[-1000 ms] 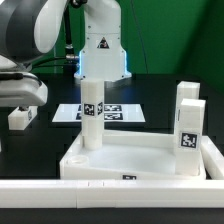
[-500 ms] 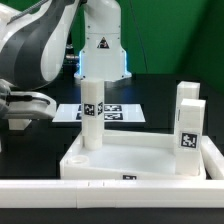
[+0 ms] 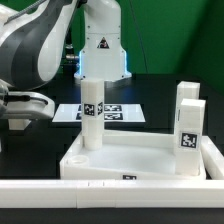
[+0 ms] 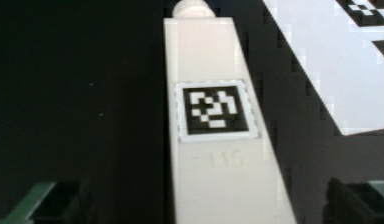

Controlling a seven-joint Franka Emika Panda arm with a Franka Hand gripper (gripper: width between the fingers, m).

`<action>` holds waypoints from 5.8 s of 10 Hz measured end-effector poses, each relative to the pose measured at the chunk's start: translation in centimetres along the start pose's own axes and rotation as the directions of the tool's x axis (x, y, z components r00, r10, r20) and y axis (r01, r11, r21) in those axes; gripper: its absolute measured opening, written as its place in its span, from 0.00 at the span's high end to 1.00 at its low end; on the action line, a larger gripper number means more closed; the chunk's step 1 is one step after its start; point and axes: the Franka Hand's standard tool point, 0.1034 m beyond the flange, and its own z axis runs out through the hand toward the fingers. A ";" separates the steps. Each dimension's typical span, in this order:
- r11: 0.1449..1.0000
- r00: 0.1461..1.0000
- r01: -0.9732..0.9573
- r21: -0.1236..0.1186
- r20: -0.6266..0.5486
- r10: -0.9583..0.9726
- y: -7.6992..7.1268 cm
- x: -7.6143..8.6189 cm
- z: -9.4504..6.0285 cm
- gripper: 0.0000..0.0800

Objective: Assemble desk

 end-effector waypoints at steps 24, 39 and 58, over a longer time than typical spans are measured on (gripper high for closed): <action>0.989 0.662 0.080 -0.125 -0.735 -0.146 -9.2 -7.5 -20.2 0.64; 0.995 0.133 -0.014 -0.097 -0.987 -0.094 -14.8 -3.8 -24.0 0.64; 0.997 0.205 -0.051 0.052 -0.977 0.061 -19.7 2.0 -20.9 0.64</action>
Offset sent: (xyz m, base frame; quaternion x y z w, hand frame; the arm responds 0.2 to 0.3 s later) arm 0.0000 0.0000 0.0000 0.0000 0.0000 0.0000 1.0000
